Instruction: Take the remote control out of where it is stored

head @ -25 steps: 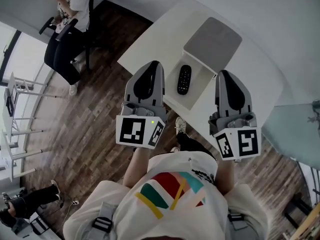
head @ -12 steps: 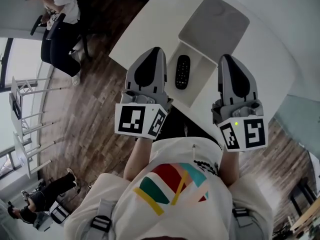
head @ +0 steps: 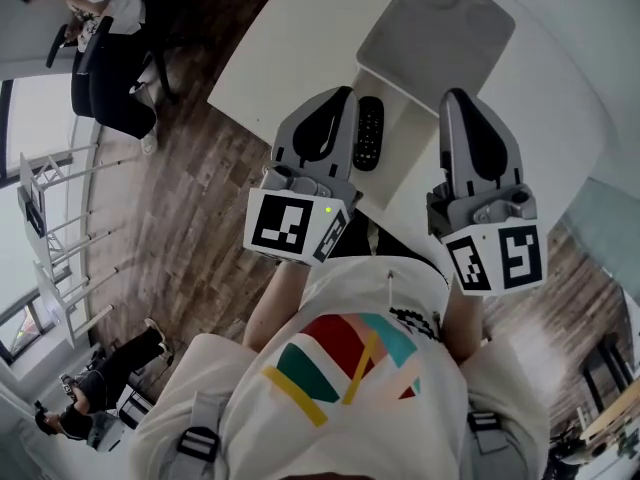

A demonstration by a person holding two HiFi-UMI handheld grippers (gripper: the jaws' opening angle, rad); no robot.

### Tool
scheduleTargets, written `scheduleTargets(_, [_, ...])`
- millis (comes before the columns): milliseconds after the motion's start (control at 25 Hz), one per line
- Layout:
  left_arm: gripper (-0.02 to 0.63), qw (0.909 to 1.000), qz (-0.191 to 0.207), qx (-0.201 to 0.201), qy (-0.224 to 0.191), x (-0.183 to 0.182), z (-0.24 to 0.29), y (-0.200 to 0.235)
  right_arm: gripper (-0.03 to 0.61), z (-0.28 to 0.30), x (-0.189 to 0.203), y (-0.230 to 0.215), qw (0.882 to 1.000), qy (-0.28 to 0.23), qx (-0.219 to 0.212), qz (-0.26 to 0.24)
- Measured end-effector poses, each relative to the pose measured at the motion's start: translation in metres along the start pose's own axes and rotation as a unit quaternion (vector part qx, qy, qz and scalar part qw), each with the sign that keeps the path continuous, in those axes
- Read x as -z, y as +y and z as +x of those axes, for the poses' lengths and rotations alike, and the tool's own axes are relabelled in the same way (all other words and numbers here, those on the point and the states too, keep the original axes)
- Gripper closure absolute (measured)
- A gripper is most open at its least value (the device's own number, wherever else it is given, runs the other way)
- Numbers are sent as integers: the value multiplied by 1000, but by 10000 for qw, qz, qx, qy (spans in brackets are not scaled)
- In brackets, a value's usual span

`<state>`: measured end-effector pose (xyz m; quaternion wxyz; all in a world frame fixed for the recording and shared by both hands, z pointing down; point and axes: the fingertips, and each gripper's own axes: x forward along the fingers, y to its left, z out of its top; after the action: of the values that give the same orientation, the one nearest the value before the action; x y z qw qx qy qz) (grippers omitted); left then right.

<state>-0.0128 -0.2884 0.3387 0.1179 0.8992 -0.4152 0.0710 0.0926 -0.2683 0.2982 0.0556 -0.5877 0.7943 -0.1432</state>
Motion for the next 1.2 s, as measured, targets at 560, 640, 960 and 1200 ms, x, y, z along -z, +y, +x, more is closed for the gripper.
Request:
scheduleTargets(560, [606, 9982, -561, -145, 173, 40, 12, 19, 577, 18, 23, -8, 9974, 184, -225, 658])
scheduleTargets(640, [606, 9987, -483, -145, 87, 36, 9, 22, 577, 17, 24, -7, 9967, 155, -286, 748])
scheduleTargets(960, [287, 9951, -360, 83, 912, 56, 22, 19, 577, 14, 28, -14, 9962, 64, -214, 847])
scheduleTargets(1200, [288, 9709, -1020, 76, 2167, 103, 17, 6, 577, 8, 30, -19, 9963, 110, -87, 843])
